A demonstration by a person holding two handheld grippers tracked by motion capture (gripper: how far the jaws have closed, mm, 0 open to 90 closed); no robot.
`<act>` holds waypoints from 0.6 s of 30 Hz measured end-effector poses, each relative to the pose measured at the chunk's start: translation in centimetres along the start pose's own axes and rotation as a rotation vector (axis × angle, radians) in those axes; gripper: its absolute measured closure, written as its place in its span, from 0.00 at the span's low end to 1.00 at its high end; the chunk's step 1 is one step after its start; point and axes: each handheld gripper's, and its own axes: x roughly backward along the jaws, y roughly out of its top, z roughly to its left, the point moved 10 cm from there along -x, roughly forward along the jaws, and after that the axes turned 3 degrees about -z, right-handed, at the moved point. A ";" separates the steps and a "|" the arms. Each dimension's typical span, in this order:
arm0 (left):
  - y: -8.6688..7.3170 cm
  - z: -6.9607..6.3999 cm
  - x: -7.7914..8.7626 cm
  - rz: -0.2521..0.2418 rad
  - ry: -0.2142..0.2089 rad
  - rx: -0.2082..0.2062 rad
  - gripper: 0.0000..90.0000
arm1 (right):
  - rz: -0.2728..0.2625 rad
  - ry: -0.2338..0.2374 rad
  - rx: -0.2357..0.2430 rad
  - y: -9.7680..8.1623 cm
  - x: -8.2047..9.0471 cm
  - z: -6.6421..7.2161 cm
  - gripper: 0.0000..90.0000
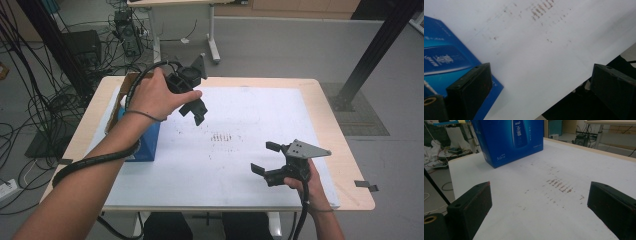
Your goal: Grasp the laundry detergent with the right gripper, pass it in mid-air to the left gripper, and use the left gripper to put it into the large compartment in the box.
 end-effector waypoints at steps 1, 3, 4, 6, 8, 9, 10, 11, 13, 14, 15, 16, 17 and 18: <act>0.0 -0.2 -0.3 0.005 0.004 -0.007 0.05 | 0.000 0.000 -0.002 0.0 0.0 0.0 0.06; 0.0 -0.5 -0.8 0.010 -0.001 -0.012 0.05 | 0.001 0.000 0.000 0.1 0.0 -0.1 0.06; -0.1 -0.7 -1.1 0.005 0.002 -0.022 0.05 | 0.001 0.001 0.001 0.1 0.0 -0.1 0.06; -0.2 -1.0 -1.7 0.004 -0.007 -0.028 0.05 | 0.002 0.000 0.004 0.2 0.0 -0.1 0.06; -0.3 -1.2 -2.2 -0.006 -0.005 -0.029 0.05 | 0.001 0.000 0.005 0.3 0.1 -0.2 0.06; -0.3 -1.3 -2.5 -0.008 -0.015 -0.034 0.05 | 0.000 0.000 0.005 0.4 0.1 -0.2 0.06; -0.4 -1.5 -2.8 -0.004 -0.014 -0.038 0.05 | 0.001 -0.001 0.004 0.4 0.1 -0.3 0.06; -0.4 -1.7 -3.0 -0.006 -0.008 -0.042 0.06 | 0.003 -0.001 0.005 0.4 0.1 -0.3 0.06; -0.4 -2.1 -3.5 -0.002 -0.008 -0.051 0.05 | 0.007 0.002 0.008 0.5 0.0 -0.3 0.06; -0.4 -2.3 -3.8 -0.005 -0.007 -0.055 0.05 | 0.010 0.001 0.009 0.5 0.0 -0.3 0.06; -0.4 -2.4 -4.0 -0.007 -0.013 -0.055 0.05 | 0.013 0.001 0.009 0.5 -0.1 -0.3 0.06; -0.4 -2.6 -4.3 -0.005 -0.025 -0.059 0.05 | 0.016 0.002 0.011 0.5 -0.1 -0.3 0.06; -0.5 -2.8 -4.6 -0.010 -0.032 -0.056 0.05 | 0.017 0.002 0.013 0.5 -0.2 -0.3 0.06; -0.5 -3.1 -5.1 -0.012 -0.034 -0.058 0.05 | 0.018 0.003 0.012 0.5 -0.2 -0.3 0.06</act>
